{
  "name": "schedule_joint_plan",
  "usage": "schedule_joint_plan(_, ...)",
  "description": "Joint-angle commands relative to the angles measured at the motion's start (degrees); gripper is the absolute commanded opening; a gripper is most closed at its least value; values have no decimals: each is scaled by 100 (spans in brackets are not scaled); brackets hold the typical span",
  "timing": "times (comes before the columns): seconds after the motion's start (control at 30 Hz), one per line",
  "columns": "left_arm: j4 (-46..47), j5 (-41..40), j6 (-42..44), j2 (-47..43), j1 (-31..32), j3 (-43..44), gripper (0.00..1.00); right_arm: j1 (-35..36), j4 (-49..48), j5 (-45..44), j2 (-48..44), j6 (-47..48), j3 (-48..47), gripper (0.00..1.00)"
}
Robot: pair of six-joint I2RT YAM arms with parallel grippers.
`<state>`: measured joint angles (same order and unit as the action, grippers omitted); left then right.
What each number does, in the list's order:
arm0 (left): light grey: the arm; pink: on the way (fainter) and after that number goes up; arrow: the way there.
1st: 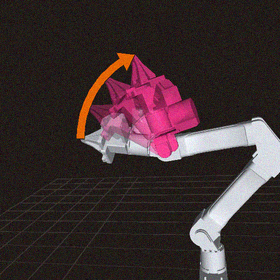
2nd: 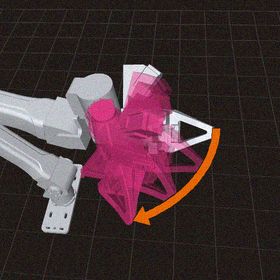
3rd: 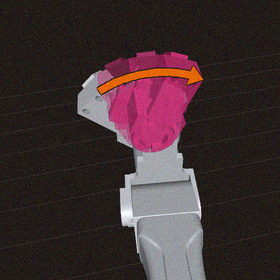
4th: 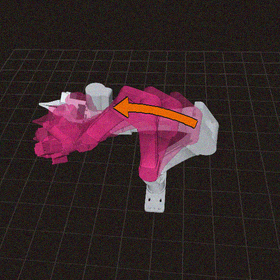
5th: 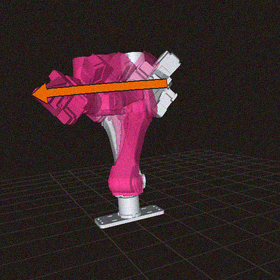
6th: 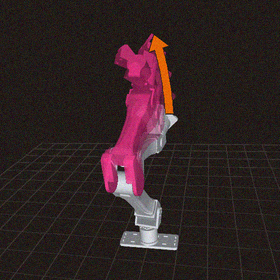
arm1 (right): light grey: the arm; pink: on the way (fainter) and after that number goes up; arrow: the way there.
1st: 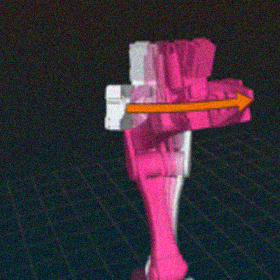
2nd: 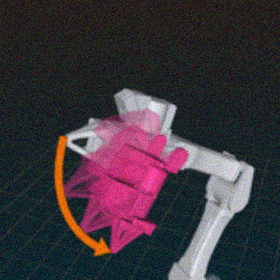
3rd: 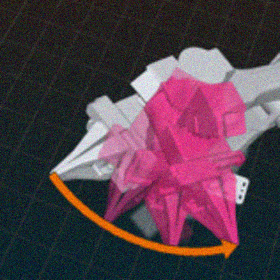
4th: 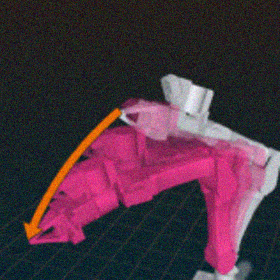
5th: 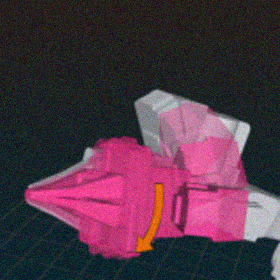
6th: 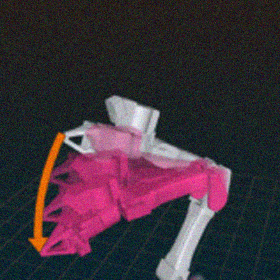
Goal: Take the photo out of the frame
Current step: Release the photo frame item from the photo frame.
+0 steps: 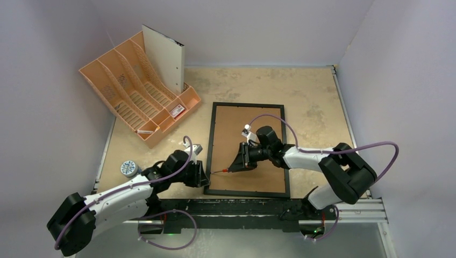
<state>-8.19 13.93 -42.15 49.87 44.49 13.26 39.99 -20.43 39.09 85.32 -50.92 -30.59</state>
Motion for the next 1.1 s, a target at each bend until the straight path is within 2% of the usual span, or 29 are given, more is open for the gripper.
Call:
schedule_joint_plan(0.0,268,224,211,147,50,-184,16,272,72,-598,365,10,102,0)
schedule_joint_plan(0.33,208,168,238,120,50,-144,14,452,1925,-1345,-178,603,-1018,0)
schedule_joint_plan(0.93,42,3,203,-160,50,-140,13,1669,3225,-2894,330,-34,-2833,0)
schedule_joint_plan(1.07,4,-35,204,-211,50,-143,13,1872,3133,-3072,469,-443,-3074,0)
